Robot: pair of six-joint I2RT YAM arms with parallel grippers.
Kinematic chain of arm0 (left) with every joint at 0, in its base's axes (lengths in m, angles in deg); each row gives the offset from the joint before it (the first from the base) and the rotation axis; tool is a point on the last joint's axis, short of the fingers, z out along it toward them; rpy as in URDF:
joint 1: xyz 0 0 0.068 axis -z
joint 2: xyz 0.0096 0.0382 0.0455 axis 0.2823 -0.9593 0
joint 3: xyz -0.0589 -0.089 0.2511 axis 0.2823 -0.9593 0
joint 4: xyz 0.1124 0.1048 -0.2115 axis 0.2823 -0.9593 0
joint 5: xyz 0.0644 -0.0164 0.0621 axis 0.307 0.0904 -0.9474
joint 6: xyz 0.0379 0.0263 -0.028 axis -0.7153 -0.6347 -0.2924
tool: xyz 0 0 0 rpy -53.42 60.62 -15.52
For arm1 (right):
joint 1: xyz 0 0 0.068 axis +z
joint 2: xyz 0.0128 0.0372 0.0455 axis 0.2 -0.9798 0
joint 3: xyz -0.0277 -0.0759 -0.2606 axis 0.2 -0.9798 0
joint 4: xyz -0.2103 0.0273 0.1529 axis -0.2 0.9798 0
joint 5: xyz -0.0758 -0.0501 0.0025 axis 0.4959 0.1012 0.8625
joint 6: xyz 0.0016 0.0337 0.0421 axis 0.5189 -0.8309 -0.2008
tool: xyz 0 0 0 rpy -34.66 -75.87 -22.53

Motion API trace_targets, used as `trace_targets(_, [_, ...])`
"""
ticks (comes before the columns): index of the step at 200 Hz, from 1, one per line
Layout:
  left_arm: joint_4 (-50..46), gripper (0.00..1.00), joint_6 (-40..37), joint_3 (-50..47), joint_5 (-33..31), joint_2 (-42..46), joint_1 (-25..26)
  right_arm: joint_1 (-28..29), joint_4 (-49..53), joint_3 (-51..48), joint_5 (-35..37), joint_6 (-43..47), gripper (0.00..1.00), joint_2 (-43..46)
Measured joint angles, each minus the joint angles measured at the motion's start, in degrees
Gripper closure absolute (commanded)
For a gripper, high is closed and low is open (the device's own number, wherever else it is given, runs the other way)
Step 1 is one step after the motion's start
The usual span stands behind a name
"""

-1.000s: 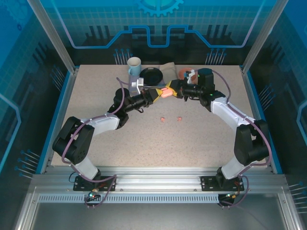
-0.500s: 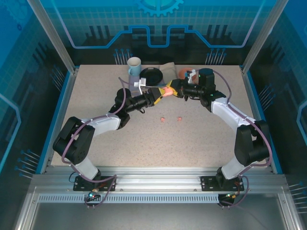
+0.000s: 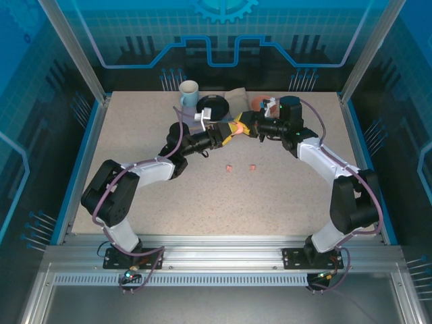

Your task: Insert the wireless bluetooth earbuds into the charging case

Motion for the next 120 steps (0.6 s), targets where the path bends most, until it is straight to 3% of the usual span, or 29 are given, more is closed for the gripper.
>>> trace_targets(84, [0.0, 0.67, -0.1, 0.3, 0.0, -0.6, 0.1, 0.0, -0.4, 0.0, 0.0, 0.0, 0.99, 0.0])
trace_targets(120, [-1.3, 0.72, -0.9, 0.8, 0.7, -0.5, 0.0, -0.1, -0.2, 0.0, 0.1, 0.4, 0.9, 0.0])
